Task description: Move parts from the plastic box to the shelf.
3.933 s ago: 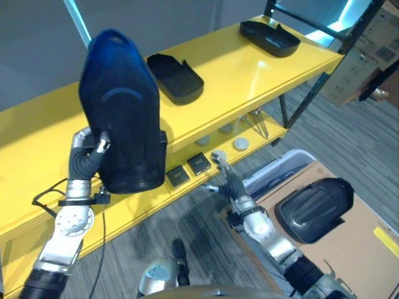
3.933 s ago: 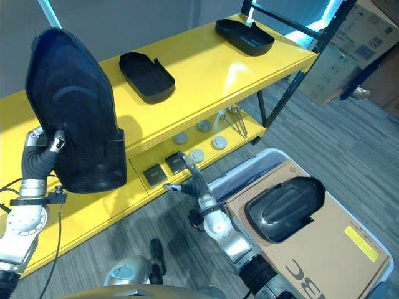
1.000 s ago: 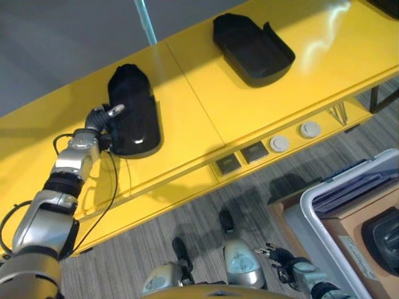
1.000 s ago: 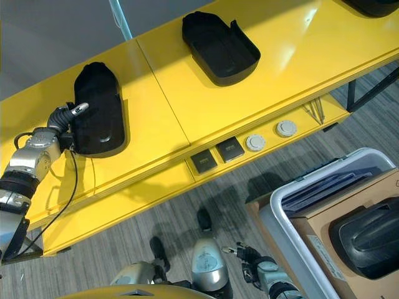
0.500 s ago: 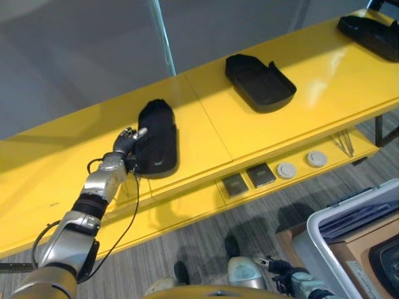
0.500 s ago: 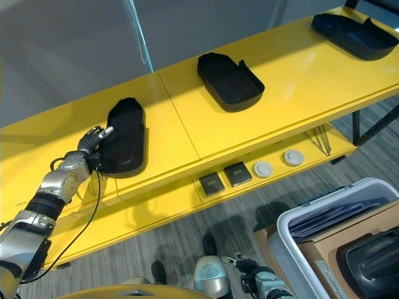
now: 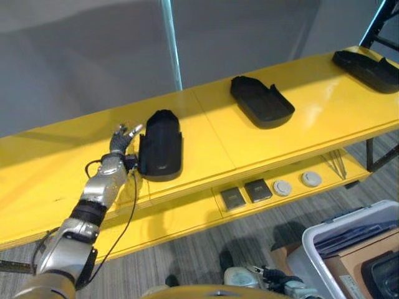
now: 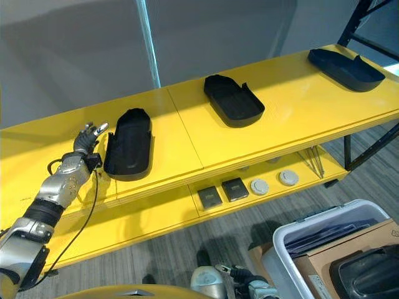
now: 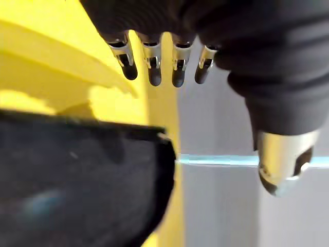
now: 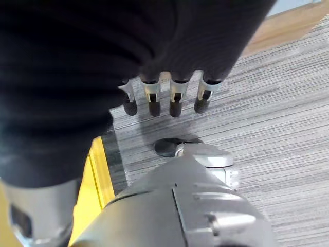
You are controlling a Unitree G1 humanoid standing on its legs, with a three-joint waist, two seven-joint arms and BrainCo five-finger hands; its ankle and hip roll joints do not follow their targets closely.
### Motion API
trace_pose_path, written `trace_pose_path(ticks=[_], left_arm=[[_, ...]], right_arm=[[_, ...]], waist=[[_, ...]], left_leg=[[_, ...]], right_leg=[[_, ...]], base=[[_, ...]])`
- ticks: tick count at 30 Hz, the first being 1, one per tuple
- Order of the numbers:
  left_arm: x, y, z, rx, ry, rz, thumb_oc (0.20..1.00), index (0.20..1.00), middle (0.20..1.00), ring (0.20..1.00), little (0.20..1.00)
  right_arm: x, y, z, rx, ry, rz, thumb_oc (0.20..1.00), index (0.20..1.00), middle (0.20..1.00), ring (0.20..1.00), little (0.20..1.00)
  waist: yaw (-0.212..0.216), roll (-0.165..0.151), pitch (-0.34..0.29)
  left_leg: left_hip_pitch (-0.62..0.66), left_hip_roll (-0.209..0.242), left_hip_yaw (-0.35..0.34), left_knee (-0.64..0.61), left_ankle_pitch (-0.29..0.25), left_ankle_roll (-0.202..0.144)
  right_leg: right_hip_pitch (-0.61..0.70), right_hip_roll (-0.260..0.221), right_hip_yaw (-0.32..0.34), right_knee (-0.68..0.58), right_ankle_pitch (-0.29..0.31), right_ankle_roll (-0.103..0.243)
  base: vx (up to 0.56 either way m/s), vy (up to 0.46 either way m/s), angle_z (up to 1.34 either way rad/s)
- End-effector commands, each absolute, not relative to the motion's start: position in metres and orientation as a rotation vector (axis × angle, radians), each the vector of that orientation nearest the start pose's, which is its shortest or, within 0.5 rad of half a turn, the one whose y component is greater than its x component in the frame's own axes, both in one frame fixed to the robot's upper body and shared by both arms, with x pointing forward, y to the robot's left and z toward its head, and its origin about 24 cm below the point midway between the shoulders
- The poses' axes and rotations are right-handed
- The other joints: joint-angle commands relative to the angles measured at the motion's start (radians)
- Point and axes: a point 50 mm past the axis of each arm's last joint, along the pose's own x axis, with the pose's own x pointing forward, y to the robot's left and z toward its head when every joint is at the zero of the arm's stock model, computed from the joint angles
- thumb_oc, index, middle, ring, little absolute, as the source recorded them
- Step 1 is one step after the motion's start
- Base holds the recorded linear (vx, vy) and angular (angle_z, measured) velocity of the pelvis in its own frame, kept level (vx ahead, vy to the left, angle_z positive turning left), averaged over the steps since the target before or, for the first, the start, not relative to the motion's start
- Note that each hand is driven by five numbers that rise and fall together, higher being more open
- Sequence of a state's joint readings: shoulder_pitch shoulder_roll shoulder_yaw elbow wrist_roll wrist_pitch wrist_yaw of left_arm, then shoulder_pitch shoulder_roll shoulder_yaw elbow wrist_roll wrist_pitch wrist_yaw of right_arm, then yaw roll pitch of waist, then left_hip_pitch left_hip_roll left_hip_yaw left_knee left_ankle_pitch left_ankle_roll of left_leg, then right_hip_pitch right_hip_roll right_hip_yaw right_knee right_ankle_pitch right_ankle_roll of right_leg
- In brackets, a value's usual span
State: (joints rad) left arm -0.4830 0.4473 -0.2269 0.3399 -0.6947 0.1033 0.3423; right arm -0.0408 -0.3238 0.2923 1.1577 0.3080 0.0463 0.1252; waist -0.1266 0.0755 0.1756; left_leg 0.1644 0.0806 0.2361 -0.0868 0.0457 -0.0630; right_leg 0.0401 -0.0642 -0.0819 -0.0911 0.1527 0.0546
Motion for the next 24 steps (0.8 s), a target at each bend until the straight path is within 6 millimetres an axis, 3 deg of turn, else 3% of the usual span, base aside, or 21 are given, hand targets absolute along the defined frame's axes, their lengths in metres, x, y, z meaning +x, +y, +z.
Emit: trace_pose_path(ticks=[1,3,4,5,6,11,15,21,24], left_arm=[[0.330,0.190,0.164,-0.159,-0.329,0.044,1.000,1.000,1.000,1.000,1.000],[0.320,0.184,0.166,-0.144,-0.361,-0.029,1.000,1.000,1.000,1.000,1.000],[0.305,0.174,0.164,-0.127,-0.381,-0.111,1.000,1.000,1.000,1.000,1.000],[0.296,0.170,0.157,-0.102,-0.371,-0.161,0.564,0.564,0.564,0.564,0.564],[0.287,0.168,0.150,-0.064,-0.382,-0.194,0.200,0.200,0.200,0.200,0.200],[0.262,0.173,0.133,-0.010,-0.403,-0.265,0.200,0.200,0.200,0.200,0.200],[0.245,0.164,0.113,0.023,-0.358,-0.399,0.200,0.200,0.200,0.200,0.200],[0.240,0.145,0.095,0.024,-0.281,-0.514,0.200,0.200,0.200,0.200,0.200],[0.241,0.136,0.095,0.007,-0.275,-0.570,0.200,0.200,0.200,0.200,0.200]], right_arm=[[0.100,-0.230,-0.159,-0.084,1.250,0.022,1.000,1.000,1.000,1.000,1.000],[0.101,-0.229,-0.159,-0.074,1.249,0.019,1.000,1.000,1.000,1.000,1.000],[0.101,-0.227,-0.160,-0.060,1.244,0.015,1.000,1.000,1.000,1.000,1.000],[0.101,-0.226,-0.160,-0.052,1.239,0.010,1.000,1.000,1.000,1.000,1.000],[0.100,-0.225,-0.160,-0.047,1.234,0.007,1.000,1.000,1.000,1.000,1.000],[0.102,-0.234,-0.158,-0.068,1.234,0.014,1.000,1.000,1.000,1.000,1.000],[0.105,-0.238,-0.156,-0.070,1.228,0.011,1.000,1.000,1.000,1.000,1.000],[0.115,-0.238,-0.153,-0.056,1.213,-0.016,1.000,1.000,1.000,1.000,1.000],[0.120,-0.243,-0.151,-0.069,1.212,-0.024,1.000,1.000,1.000,1.000,1.000]], waist=[[0.029,-0.012,0.019],[0.041,-0.017,0.021],[0.058,-0.022,0.027],[0.069,-0.024,0.030],[0.081,-0.025,0.034],[0.123,-0.015,0.055],[0.153,-0.003,0.064],[0.148,0.010,0.066],[0.138,0.019,0.079]], left_leg=[[-0.039,0.012,-0.039,0.000,-0.054,-0.007],[-0.041,0.013,-0.047,0.000,-0.055,-0.007],[-0.044,0.014,-0.057,0.000,-0.057,-0.006],[-0.047,0.014,-0.064,0.000,-0.058,-0.006],[-0.051,0.014,-0.069,0.000,-0.061,-0.005],[-0.073,0.016,-0.085,0.000,-0.057,-0.008],[-0.088,0.014,-0.097,0.000,-0.054,-0.014],[-0.103,0.011,-0.092,0.000,-0.051,-0.015],[-0.114,0.013,-0.087,0.000,-0.048,-0.015]], right_leg=[[0.099,-0.031,-0.046,0.004,-0.176,0.029],[0.101,-0.031,-0.051,0.004,-0.177,0.028],[0.102,-0.030,-0.059,0.004,-0.179,0.025],[0.102,-0.031,-0.065,0.004,-0.181,0.024],[0.099,-0.031,-0.071,0.004,-0.183,0.023],[0.089,-0.035,-0.097,0.004,-0.184,0.022],[0.087,-0.041,-0.126,0.004,-0.181,0.024],[0.071,-0.045,-0.132,0.004,-0.176,0.029],[0.054,-0.048,-0.125,0.004,-0.172,0.030]], base=[[0.00,-0.034,0.09],[-0.01,-0.027,0.18],[-0.02,-0.026,0.23],[-0.05,-0.021,0.27],[-0.08,0.003,0.22],[-0.08,0.027,0.15],[-0.06,0.041,0.26],[-0.01,0.008,0.06],[-0.05,0.027,-0.01]])
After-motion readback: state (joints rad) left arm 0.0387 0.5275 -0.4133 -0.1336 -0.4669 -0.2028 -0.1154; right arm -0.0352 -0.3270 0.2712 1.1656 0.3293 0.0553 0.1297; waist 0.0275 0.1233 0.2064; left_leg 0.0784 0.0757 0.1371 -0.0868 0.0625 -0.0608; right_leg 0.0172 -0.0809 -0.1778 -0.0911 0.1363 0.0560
